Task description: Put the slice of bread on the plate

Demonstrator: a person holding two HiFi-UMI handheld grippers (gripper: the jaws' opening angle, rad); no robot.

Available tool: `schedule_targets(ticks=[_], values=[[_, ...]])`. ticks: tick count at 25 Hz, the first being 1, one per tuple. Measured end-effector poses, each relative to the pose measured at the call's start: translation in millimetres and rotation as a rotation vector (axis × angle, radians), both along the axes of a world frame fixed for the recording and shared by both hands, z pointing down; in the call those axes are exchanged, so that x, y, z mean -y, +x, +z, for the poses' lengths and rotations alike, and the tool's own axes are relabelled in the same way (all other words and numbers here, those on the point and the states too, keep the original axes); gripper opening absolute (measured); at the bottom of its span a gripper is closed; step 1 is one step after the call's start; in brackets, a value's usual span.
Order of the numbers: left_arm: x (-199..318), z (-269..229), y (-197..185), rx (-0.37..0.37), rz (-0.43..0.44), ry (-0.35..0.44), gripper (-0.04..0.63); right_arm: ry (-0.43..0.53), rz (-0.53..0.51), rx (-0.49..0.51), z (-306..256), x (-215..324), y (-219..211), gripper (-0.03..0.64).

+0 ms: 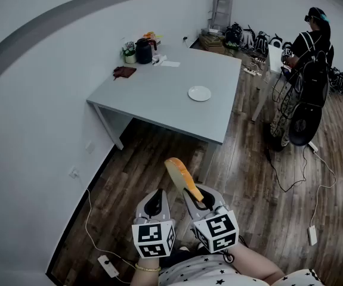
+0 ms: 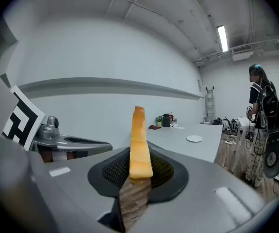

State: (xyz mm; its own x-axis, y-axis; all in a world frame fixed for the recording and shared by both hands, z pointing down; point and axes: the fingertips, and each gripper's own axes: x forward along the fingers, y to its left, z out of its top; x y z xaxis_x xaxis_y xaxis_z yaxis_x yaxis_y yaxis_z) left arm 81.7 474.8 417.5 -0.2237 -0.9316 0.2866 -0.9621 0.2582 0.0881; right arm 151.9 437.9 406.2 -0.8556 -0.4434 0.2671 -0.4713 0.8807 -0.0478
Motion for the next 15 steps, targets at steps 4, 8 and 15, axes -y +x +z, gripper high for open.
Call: schedule_targets(ticks=[4, 8, 15], values=[[-2.2, 12.1, -1.7, -0.016, -0.003, -0.011, 0.009, -0.027, -0.006, -0.012, 12.0, -7.3, -3.8, 0.084], [8.0, 20.6, -9.7, -0.024, 0.006, -0.025, 0.009, -0.035, 0.006, -0.016, 16.2, 7.1, -11.6, 0.084], [75.5, 29.5, -53.0, -0.028, 0.01, -0.027, 0.009, -0.037, 0.018, 0.003, 21.0, 76.2, -52.1, 0.084]])
